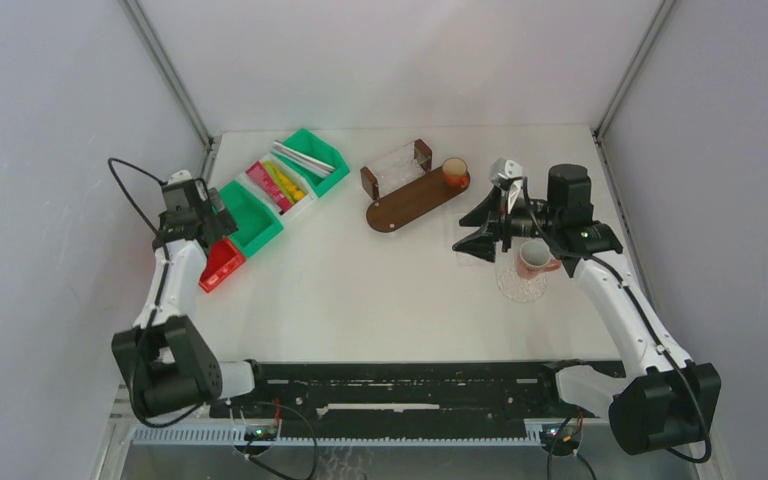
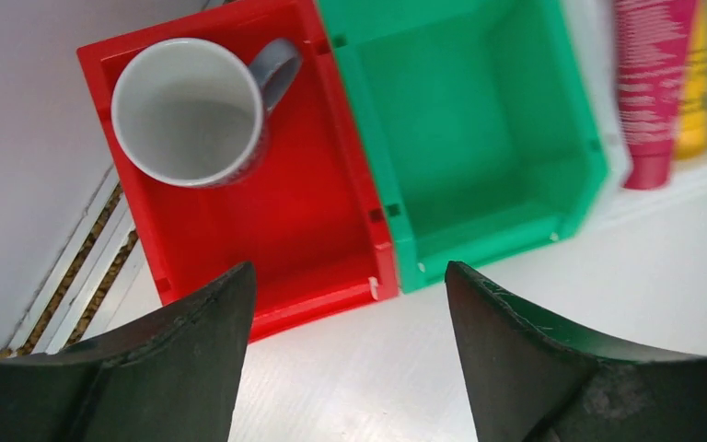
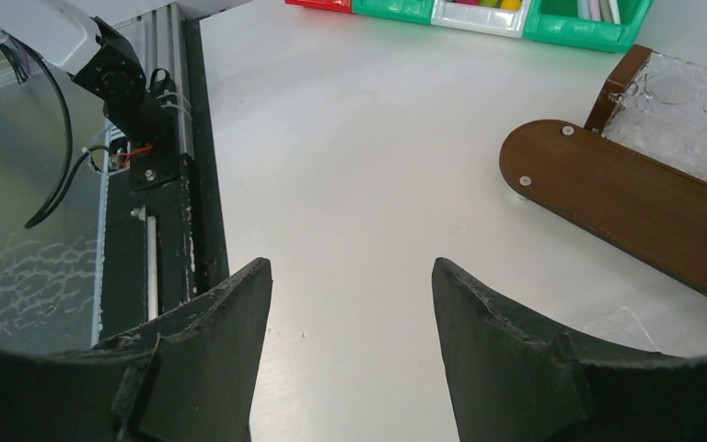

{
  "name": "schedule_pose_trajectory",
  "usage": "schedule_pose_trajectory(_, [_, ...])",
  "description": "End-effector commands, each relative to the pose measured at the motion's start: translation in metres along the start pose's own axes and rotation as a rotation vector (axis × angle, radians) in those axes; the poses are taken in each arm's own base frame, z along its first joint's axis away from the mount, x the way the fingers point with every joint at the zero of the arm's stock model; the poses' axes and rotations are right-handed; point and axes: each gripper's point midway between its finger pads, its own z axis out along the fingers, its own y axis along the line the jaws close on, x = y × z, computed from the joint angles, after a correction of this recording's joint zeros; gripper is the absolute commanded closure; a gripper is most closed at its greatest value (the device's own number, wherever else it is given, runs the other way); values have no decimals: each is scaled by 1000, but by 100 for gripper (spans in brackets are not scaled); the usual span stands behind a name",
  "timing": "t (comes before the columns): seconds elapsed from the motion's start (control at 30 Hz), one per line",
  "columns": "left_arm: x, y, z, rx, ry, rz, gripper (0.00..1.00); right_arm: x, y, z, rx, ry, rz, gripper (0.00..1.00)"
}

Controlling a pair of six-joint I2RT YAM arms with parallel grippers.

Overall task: Prepare toiletry sets of a toothbrush and toothpaste on the tray
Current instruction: Pick up the cup from the storage box.

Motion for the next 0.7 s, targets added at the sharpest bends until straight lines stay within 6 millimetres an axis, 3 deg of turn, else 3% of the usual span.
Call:
schedule_pose_trajectory(0.0, [-56,7,10,3,-97,-24,22,-12,1,1,7,-4,-86,28])
schedule_pose_trajectory(0.2, [-65,26,31,-80,-76,3,25,-9,1,4,10,9,-105,28])
schedule_pose_trajectory(0.43, [-56,40,61,-127,25,36,50,-7,0,5,14,20,-115,28])
schedule_pose_trajectory(0.67, [-38,53,77,-162,97,43,57,-5,-1,7,14,26,-115,28])
